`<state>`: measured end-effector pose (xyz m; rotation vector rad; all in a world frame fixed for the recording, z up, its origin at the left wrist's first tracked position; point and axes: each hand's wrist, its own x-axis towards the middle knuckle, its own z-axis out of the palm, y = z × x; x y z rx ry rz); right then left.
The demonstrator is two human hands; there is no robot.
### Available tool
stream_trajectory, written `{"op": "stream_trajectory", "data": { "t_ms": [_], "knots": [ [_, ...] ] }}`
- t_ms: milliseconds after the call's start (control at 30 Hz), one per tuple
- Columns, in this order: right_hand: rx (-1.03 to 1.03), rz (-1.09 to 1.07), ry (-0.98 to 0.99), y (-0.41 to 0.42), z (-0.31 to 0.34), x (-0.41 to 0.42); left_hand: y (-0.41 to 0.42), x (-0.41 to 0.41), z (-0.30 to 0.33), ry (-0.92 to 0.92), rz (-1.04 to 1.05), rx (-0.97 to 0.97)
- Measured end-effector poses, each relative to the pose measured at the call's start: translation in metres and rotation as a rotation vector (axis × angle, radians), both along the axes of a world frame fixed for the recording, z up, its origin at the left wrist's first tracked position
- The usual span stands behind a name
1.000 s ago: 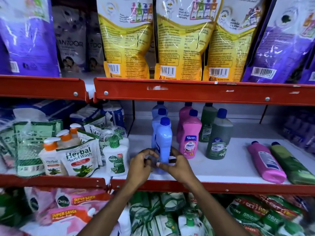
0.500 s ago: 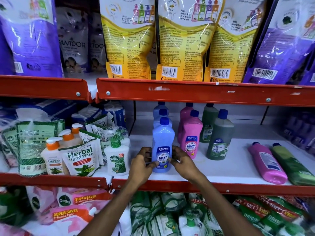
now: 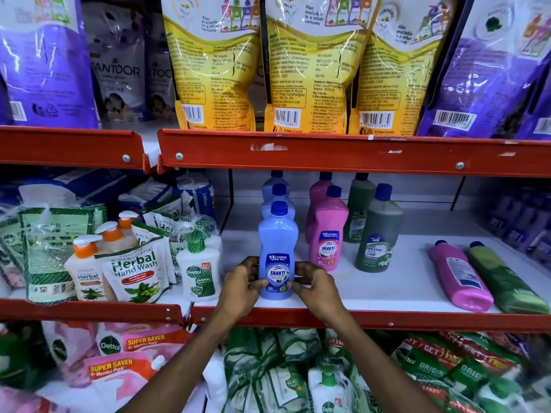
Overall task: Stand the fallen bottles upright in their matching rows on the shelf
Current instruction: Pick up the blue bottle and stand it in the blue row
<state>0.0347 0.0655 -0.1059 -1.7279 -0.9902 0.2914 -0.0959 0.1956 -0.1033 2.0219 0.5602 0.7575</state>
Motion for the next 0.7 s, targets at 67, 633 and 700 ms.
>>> {"op": "stream_trajectory", "data": {
  "t_ms": [67, 633, 700],
  "knots": [
    [-0.01, 0.001, -0.001, -0.003, 0.0, -0.003, 0.0, -0.003, -0.002, -0.002, -0.022, 0.005],
    [-0.038, 0.007, -0.008, -0.015, 0.006, -0.011, -0.009, -0.015, 0.001, 0.012, -0.051, -0.039],
    [-0.04, 0.011, -0.008, -0.016, 0.007, -0.011, -0.01, -0.016, 0.003, 0.022, -0.057, -0.029]
  ]
}}
